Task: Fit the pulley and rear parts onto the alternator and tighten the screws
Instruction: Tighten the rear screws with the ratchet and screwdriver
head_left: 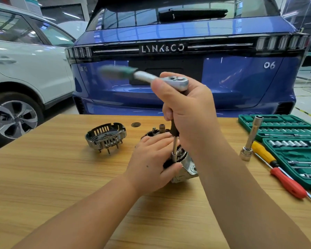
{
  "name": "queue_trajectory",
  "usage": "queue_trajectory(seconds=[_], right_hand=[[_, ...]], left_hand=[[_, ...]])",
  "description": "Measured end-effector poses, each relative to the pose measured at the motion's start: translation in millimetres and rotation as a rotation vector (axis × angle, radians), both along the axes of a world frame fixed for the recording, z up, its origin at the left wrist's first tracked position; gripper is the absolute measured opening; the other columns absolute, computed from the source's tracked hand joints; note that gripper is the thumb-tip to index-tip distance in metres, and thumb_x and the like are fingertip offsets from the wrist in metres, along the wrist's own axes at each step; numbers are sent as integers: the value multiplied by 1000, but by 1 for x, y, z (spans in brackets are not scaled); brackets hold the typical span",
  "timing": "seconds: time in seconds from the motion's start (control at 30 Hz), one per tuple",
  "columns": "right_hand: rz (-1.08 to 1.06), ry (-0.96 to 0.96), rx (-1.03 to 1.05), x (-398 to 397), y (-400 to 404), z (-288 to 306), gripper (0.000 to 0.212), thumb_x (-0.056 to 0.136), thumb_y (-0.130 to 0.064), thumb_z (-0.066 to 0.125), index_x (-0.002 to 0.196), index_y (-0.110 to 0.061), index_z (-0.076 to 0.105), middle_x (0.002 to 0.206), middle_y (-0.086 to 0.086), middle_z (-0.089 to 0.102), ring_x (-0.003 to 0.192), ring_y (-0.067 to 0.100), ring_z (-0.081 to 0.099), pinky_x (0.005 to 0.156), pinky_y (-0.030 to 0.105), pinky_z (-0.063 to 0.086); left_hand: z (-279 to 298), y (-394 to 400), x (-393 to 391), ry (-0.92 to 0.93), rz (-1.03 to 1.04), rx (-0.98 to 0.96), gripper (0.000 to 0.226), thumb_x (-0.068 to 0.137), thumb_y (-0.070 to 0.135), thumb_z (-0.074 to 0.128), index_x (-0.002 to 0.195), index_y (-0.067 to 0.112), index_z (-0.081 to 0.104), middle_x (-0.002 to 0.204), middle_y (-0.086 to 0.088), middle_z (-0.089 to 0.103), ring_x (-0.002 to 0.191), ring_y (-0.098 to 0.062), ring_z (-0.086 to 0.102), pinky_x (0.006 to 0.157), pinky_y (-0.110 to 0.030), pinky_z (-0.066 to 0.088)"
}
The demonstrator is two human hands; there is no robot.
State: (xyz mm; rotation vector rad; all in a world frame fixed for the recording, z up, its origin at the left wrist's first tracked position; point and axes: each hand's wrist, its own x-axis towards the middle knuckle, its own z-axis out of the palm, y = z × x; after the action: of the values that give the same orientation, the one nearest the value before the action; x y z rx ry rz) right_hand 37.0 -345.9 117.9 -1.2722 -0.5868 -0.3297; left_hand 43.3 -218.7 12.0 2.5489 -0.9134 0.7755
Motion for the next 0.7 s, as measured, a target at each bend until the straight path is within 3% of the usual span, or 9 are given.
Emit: queue_trajectory(seconds=[0.07,0.17,0.23,0.33,0.4,0.47,0.57,0.63,0.7], right_hand=[[-15,78,37,1,-1,2,31,89,-24,73,101,3,63,57,-5,47,49,9,40,50,20,38],[289,156,75,4,-14,5,27,89,-15,66,115,-9,63,66,-4,51,56,9,43,56,21,38],[468,95,80,4,-15,2,36,90,-6,59,125,-16,57,76,-2,54,62,10,46,61,22,40],[371,-109,32,4,-5,-3,41,91,1,58,124,-23,55,83,6,55,64,16,50,62,28,44],[314,-162,25,4,-2,-3,41,91,1,58,119,-28,60,81,8,55,62,17,49,58,29,45],[384,-135,65,4,-4,-4,42,88,0,56,115,-30,67,81,11,53,63,17,48,58,28,45],[538,-70,139,4,-8,-4,41,82,-13,47,119,-19,63,89,17,46,68,23,46,60,33,40],[470,-40,119,3,-9,-2,38,84,-25,55,120,-18,61,87,17,47,65,24,46,59,34,40],[344,-12,104,1,-6,-1,33,88,-25,64,120,-17,59,77,9,54,60,19,47,55,28,42]], left_hand=[[1,1,0,2,-4,-3,42,92,47,57,122,20,69,130,9,65,135,-15,48,108,-45,38],[0,1,1,-25,0,-4,46,91,47,58,127,20,67,132,8,64,136,-16,48,110,-42,36],[0,0,1,-50,-4,-1,44,90,44,62,125,19,68,127,8,66,130,-17,51,106,-41,39],[0,-1,1,-97,-26,-32,28,87,35,71,107,16,68,108,6,68,111,-18,56,94,-34,40],[-2,-1,1,-110,-35,-50,30,88,38,68,110,18,65,109,5,66,110,-19,55,95,-32,38],[-3,-1,3,-65,-21,-45,34,91,45,59,114,22,65,114,7,66,113,-16,55,102,-39,42],[-4,-2,6,-91,-59,-67,15,88,35,70,97,25,63,99,10,65,99,-14,55,88,-37,43],[-4,-2,6,-139,-94,-102,17,86,29,76,96,24,63,97,9,64,100,-15,56,83,-32,40],[-5,-1,7,-121,-73,-69,21,87,32,73,102,18,69,106,5,68,110,-20,58,90,-34,41]])
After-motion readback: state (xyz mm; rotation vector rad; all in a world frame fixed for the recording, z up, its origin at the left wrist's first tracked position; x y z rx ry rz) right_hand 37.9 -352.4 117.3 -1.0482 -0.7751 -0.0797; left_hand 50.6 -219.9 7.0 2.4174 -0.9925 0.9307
